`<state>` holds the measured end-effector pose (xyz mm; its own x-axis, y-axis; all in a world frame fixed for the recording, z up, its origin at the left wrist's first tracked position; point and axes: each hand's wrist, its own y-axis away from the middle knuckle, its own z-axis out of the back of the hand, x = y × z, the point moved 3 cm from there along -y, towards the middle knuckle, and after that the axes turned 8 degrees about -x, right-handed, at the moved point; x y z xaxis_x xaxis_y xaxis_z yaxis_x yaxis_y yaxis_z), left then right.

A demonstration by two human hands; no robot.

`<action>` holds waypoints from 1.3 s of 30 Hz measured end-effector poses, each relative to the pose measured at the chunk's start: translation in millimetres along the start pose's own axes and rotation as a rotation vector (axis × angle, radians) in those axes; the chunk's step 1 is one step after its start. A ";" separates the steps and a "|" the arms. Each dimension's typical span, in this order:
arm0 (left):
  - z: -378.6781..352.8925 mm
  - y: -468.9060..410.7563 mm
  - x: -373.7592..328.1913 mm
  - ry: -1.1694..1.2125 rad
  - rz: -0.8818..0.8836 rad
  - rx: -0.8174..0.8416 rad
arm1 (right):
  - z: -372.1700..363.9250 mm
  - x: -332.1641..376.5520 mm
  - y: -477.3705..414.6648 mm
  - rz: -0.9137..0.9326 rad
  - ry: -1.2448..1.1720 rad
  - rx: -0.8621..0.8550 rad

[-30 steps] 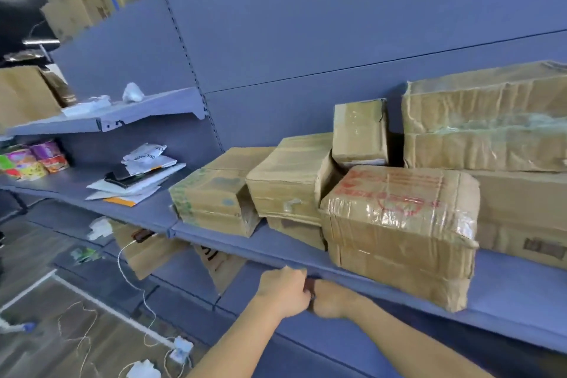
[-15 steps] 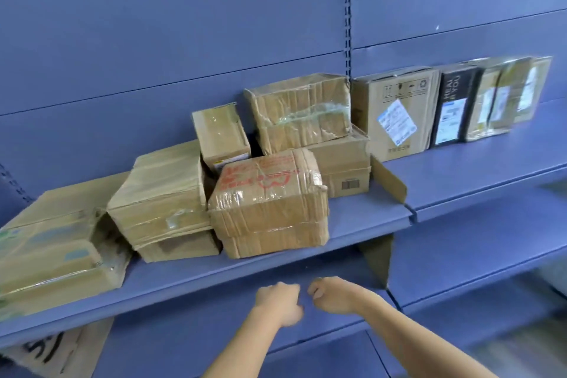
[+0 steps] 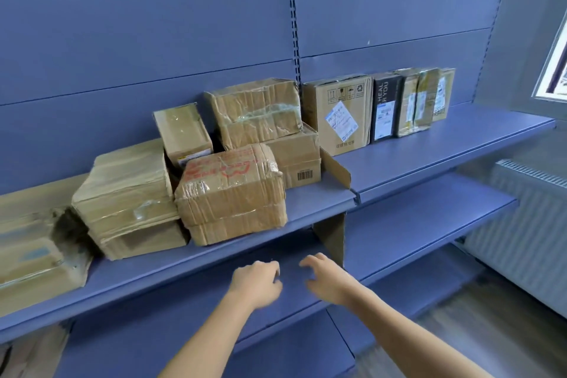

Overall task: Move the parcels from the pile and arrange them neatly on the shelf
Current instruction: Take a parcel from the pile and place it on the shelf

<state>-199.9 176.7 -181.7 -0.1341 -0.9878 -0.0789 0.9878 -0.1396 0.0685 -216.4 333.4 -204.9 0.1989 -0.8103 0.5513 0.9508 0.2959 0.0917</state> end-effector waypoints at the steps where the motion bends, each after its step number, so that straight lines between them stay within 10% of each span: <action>1: 9.5 -0.7 4.2 0.022 -0.005 -0.028 | 3.6 6.0 -2.5 0.009 -0.017 -0.031; 12: 200.2 -24.3 79.6 0.146 -0.111 -0.774 | 6.3 94.1 -29.4 0.169 -0.128 -0.117; 25: 243.1 -109.5 168.1 -0.359 0.259 -0.505 | 107.7 179.3 -37.5 0.526 0.055 -0.717; 28: 235.6 -117.6 169.4 -0.371 0.253 -0.461 | 110.1 179.7 -62.8 0.414 0.214 -0.602; 39: 273.9 -92.0 169.4 -0.113 0.155 -0.887 | 84.8 161.7 -85.9 0.432 0.419 -0.568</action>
<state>-335.0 3.3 71.0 0.0447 -0.9985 -0.0311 0.6872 0.0534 -0.7245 -286.0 219.8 -53.4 0.5399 -0.8383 0.0763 0.7230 0.4154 -0.5521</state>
